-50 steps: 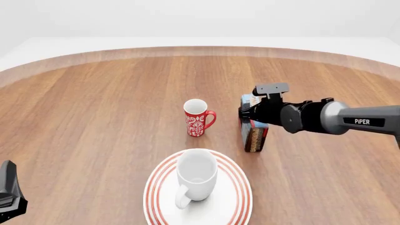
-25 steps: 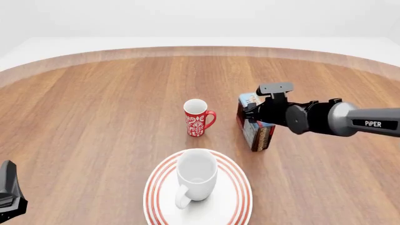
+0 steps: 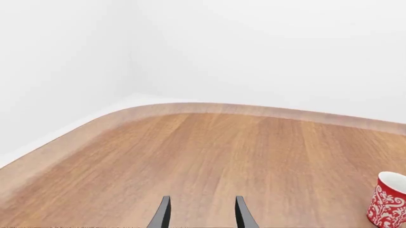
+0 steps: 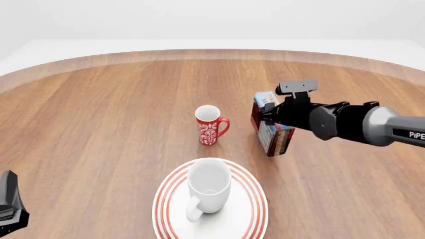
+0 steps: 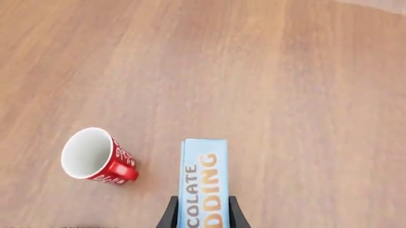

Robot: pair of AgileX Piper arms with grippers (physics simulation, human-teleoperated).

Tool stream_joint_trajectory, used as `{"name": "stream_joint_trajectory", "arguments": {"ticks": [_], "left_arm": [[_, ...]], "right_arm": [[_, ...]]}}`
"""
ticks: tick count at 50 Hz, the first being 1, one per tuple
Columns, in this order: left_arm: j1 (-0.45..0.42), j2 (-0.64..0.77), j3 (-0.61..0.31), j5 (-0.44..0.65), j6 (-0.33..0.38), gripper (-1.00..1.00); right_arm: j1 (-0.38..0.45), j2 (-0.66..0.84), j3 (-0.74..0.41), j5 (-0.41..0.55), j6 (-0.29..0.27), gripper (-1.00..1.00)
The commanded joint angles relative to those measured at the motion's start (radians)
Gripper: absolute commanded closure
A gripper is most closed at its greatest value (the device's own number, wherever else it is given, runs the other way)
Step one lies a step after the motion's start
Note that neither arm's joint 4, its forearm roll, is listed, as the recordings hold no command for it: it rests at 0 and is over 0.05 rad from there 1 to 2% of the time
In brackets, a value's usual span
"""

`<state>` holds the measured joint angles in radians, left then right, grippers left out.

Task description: Pick up the white mug and put it on the plate, and put the chocolate pudding to the right of the plate.

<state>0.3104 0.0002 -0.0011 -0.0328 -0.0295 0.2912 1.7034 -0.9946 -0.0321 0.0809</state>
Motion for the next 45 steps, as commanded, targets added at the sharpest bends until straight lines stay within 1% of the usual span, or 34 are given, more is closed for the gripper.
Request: {"name": "stream_joint_trajectory", "arguments": {"ticks": [1, 9, 30, 45], "left_arm": [[0.003, 0.0, 0.0, 0.006, 0.001, -1.0], [0.0, 0.0, 0.0, 0.005, 0.002, -1.0], [-0.006, 0.0, 0.0, 0.004, 0.003, -1.0], [-0.012, 0.0, 0.0, 0.005, 0.002, -1.0]], "right_arm": [[0.002, -0.053, 0.014, 0.018, 0.033, 1.0], [0.012, -0.113, 0.033, 0.042, 0.048, 1.0], [0.017, -0.237, 0.098, 0.072, 0.062, 1.0], [-0.004, -0.297, 0.156, 0.065, 0.05, 1.0]]}}
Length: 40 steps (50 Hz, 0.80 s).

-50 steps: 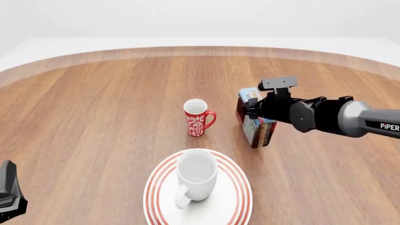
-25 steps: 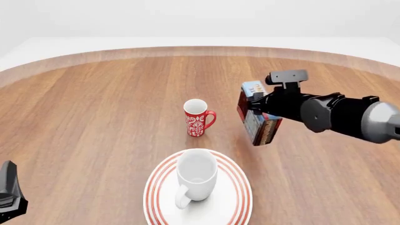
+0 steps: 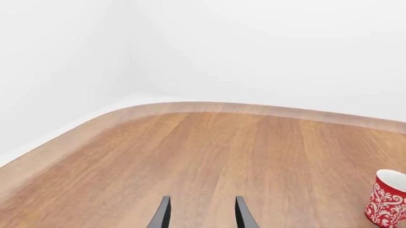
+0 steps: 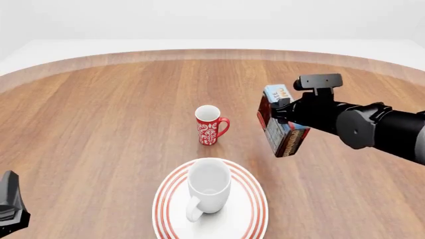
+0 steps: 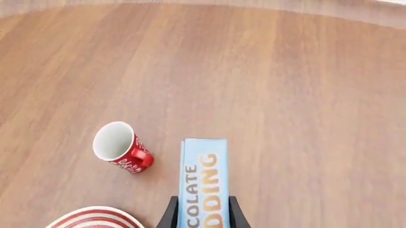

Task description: Pick up the white mug and put it on the plate, and put the chocolate pudding to the right of the plate.

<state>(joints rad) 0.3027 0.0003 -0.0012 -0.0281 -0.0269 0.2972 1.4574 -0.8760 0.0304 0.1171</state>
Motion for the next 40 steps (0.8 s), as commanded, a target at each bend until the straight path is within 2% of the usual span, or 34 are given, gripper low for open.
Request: {"name": "stream_joint_trajectory", "arguments": {"ticks": [1, 29, 40], "left_arm": [[-0.004, 0.0, 0.0, 0.001, -0.001, -1.0], [-0.011, 0.0, 0.0, 0.0, -0.003, -1.0], [-0.015, 0.0, 0.0, 0.0, -0.003, -1.0]], "right_arm": [[-0.01, -0.056, 0.04, 0.003, 0.014, 1.0], [-0.03, -0.192, 0.165, 0.013, 0.015, 1.0], [-0.067, -0.233, 0.219, 0.007, 0.009, 1.0]]}}
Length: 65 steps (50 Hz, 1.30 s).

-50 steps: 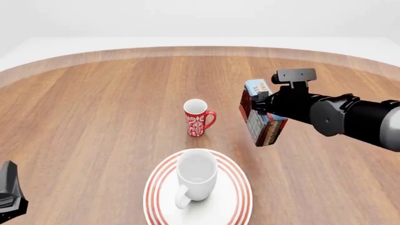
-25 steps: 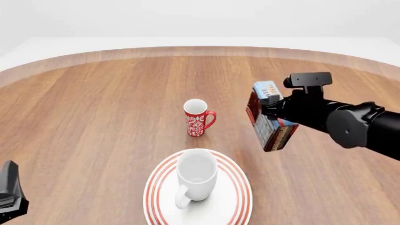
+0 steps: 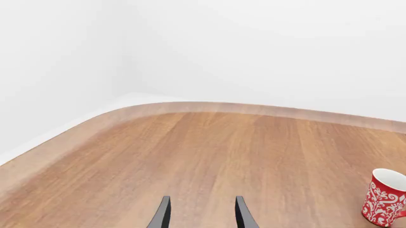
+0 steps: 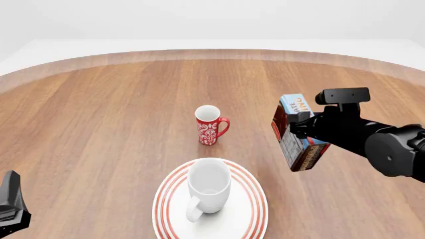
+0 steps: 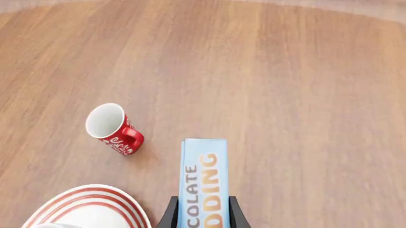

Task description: Pick up the white mug and put it on the plate, and put the chocolate pudding to the right of the plate.

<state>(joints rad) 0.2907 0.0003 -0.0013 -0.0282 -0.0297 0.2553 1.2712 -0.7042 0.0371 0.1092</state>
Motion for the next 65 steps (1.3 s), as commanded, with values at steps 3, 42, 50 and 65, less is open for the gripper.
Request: {"name": "stream_joint_trajectory", "arguments": {"ticks": [3, 42, 50, 65], "left_arm": [[-0.004, 0.0, 0.0, 0.0, 0.001, -1.0], [-0.009, 0.0, 0.0, -0.001, 0.002, -1.0], [-0.009, 0.0, 0.0, -0.001, 0.002, -1.0], [-0.011, 0.0, 0.0, -0.002, 0.003, -1.0]], "right_arm": [[-0.028, -0.06, 0.058, 0.004, 0.019, 1.0], [-0.096, -0.238, 0.168, 0.07, -0.038, 1.0], [-0.11, -0.285, 0.181, 0.098, -0.064, 1.0], [-0.142, -0.307, 0.246, 0.082, -0.09, 1.0]]}}
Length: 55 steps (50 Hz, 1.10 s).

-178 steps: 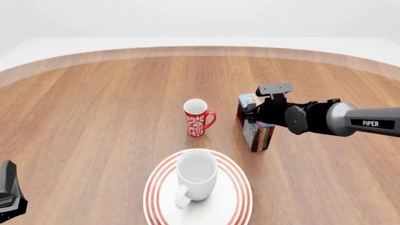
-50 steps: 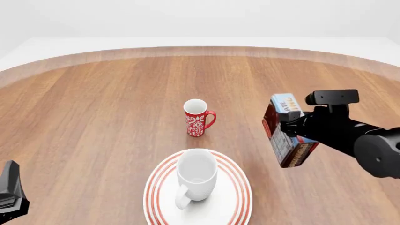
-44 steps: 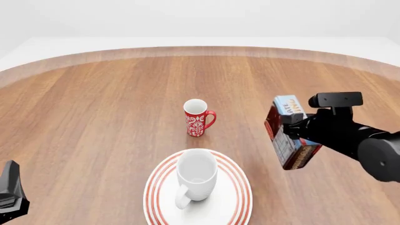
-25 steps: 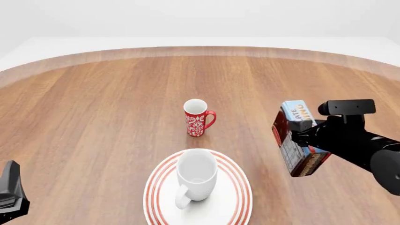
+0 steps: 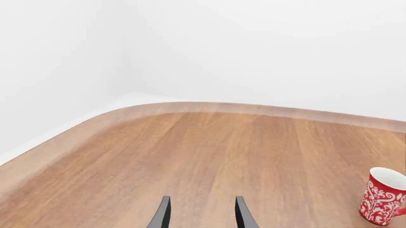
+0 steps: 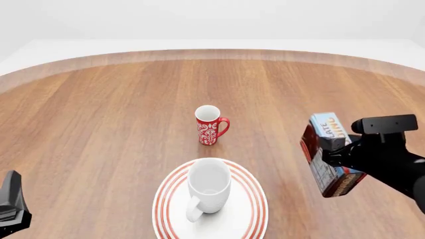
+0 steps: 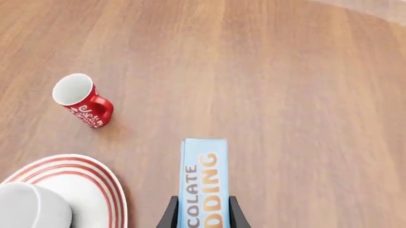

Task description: Pick up the white mug and put it on the plate, and put the chocolate pudding to the right of the plate.

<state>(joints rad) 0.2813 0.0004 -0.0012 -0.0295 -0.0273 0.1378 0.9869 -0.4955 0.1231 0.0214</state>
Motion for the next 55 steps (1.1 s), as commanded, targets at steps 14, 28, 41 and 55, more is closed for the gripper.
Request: {"name": "stream_joint_trajectory", "arguments": {"ticks": [14, 28, 41, 55], "left_arm": [[-0.003, 0.0, 0.0, -0.001, 0.002, -1.0], [-0.004, 0.0, 0.0, 0.0, 0.002, -1.0], [-0.003, 0.0, 0.0, 0.0, 0.002, -1.0], [-0.002, 0.0, 0.0, 0.002, 0.002, -1.0]], "right_arm": [[-0.057, -0.028, 0.092, -0.028, -0.012, 1.0], [-0.079, 0.01, 0.136, -0.081, -0.022, 1.0], [-0.081, 0.042, 0.154, -0.116, -0.027, 1.0], [-0.094, 0.096, 0.177, -0.172, -0.038, 1.0]]}}
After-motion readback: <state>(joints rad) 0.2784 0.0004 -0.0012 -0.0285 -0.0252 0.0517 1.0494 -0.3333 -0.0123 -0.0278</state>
